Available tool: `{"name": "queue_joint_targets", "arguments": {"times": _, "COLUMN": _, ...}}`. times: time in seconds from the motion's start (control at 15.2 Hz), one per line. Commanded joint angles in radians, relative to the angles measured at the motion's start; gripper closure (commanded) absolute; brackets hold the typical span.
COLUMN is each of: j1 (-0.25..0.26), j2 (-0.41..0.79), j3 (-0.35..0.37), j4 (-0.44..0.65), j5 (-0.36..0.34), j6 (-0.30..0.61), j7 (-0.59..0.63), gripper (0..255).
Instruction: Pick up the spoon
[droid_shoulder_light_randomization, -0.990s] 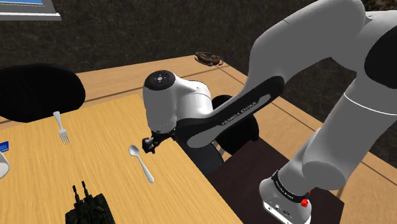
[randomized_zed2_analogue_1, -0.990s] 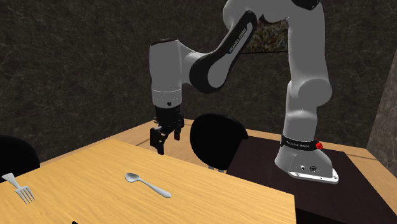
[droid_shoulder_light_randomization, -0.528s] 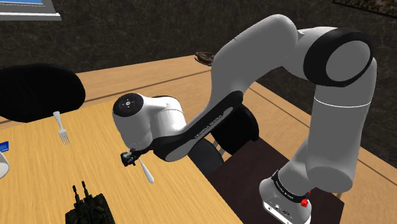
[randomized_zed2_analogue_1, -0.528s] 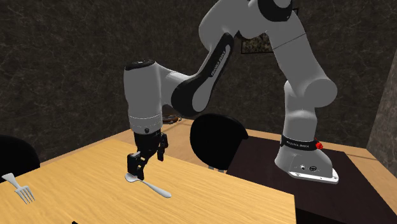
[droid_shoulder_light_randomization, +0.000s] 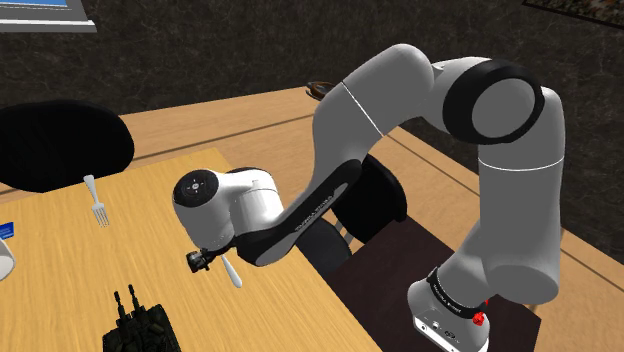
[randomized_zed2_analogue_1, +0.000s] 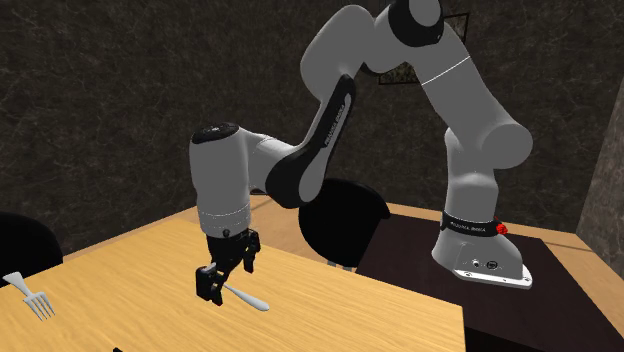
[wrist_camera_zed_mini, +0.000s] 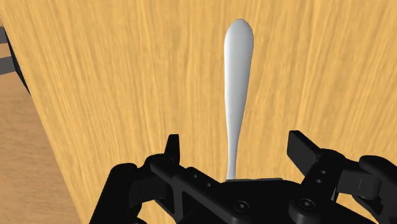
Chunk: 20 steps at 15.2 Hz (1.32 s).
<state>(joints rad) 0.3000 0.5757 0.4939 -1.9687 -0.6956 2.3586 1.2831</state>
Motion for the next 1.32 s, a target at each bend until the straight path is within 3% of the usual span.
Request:
{"name": "queue_joint_targets", "arguments": {"times": 0.0, "j1": 0.005, "j2": 0.014, "j3": -0.008, "j4": 0.003, "j5": -0.011, "j6": 0.009, "j7": 0.008, "gripper": 0}}
{"name": "queue_joint_targets", "arguments": {"times": 0.07, "j1": 0.005, "j2": 0.014, "j3": -0.008, "j4": 0.003, "j5": -0.011, "j6": 0.009, "j7": 0.008, "gripper": 0}}
{"name": "queue_joint_targets", "arguments": {"times": 0.13, "j1": 0.006, "j2": 0.016, "j3": -0.008, "j4": 0.005, "j5": -0.011, "j6": 0.008, "j7": 0.008, "gripper": 255}}
{"name": "queue_joint_targets", "arguments": {"times": 0.73, "j1": 0.005, "j2": 0.014, "j3": -0.008, "j4": 0.003, "j5": -0.011, "j6": 0.009, "j7": 0.008, "gripper": 255}}
{"name": "queue_joint_targets", "arguments": {"times": 1.25, "j1": -0.028, "j2": -0.068, "j3": 0.038, "j4": -0.008, "j5": 0.056, "j6": -0.049, "j7": -0.045, "gripper": 255}}
